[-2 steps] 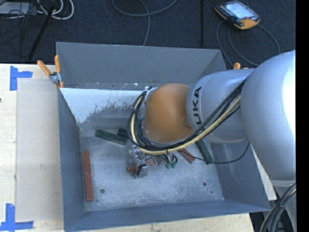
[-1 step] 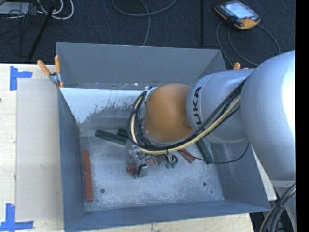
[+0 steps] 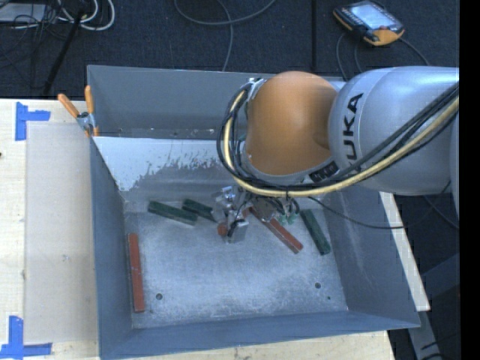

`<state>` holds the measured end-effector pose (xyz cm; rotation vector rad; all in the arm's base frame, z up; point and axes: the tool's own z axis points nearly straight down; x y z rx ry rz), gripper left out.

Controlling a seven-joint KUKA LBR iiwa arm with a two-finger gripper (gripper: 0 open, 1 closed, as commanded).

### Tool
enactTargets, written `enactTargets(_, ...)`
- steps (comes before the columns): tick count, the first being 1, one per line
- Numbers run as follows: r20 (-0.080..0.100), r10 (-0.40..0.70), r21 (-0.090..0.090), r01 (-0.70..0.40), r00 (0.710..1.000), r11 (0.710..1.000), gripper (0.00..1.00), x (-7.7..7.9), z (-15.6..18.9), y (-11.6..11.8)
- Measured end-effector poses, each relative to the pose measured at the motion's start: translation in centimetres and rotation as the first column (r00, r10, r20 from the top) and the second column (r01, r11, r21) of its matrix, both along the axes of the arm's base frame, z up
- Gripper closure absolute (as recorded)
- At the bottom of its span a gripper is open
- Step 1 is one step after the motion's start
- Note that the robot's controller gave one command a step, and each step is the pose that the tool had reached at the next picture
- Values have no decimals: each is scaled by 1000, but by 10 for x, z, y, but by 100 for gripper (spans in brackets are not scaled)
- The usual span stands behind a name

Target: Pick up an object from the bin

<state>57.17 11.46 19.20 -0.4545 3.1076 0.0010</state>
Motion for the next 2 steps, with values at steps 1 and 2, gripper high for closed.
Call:
enactTargets(1,0,-1,0,1,1000,1000,100,0,0,0)
enactTargets(2,-4,55,0,-55,998,998,100,8,52,-20)
